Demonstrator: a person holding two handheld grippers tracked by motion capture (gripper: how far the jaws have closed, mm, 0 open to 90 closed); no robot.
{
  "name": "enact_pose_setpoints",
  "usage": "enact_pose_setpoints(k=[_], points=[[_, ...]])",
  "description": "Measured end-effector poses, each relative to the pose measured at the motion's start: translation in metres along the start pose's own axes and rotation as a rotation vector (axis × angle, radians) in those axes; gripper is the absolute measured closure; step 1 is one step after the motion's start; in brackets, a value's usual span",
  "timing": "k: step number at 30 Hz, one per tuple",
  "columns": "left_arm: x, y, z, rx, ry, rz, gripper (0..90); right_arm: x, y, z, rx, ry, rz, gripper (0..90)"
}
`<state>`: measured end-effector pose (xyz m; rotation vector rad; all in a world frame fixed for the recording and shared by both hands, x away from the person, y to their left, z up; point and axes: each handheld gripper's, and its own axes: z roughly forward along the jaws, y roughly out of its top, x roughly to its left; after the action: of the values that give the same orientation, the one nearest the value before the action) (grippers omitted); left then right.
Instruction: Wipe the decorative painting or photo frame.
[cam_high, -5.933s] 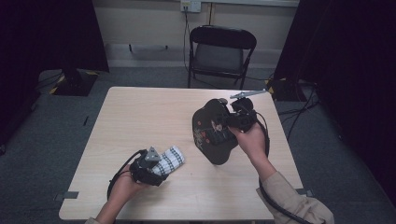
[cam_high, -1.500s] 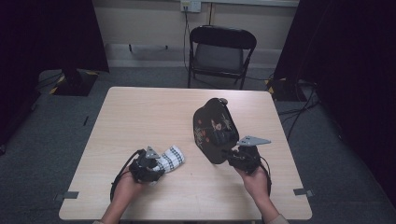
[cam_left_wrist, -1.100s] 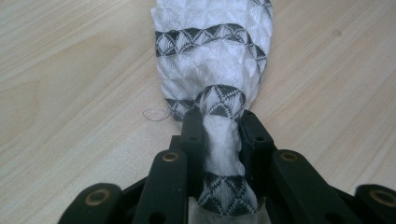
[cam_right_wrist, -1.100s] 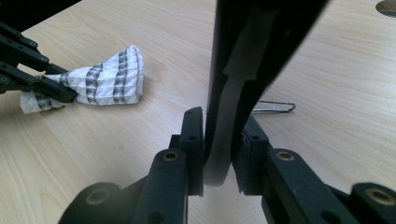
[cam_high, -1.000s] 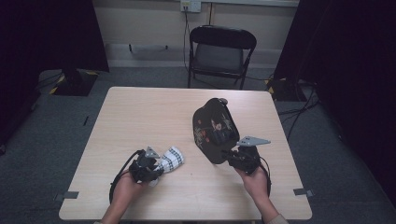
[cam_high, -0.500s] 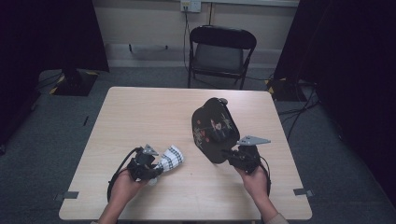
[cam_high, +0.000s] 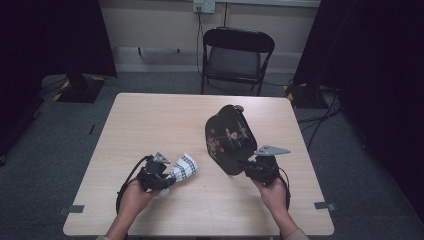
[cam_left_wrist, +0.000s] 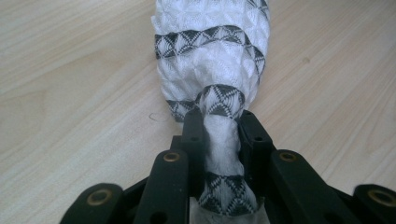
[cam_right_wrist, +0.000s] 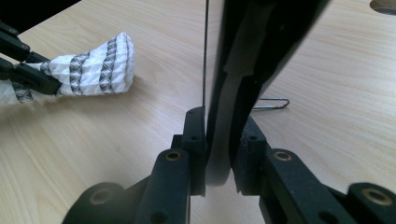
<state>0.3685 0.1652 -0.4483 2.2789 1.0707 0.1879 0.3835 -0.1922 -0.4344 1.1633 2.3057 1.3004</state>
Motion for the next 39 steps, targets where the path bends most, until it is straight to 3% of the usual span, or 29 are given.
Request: enact_pose_setpoints(k=[14,30,39], points=[[0.004,0.024,-0.017,-0.028,-0.005,-0.016,75.6,-0.001,0.000,0.000,0.002,-0.013,0.009,78.3],[-0.007,0.078,-0.034,-0.066,0.007,0.033,75.5,-0.001,0.000,0.000,-0.002,-0.016,0.035,78.7],[-0.015,0.116,-0.044,-0.127,-0.003,0.053,75.5,0.000,0.000,0.000,0.000,-0.018,0.037,78.8]])
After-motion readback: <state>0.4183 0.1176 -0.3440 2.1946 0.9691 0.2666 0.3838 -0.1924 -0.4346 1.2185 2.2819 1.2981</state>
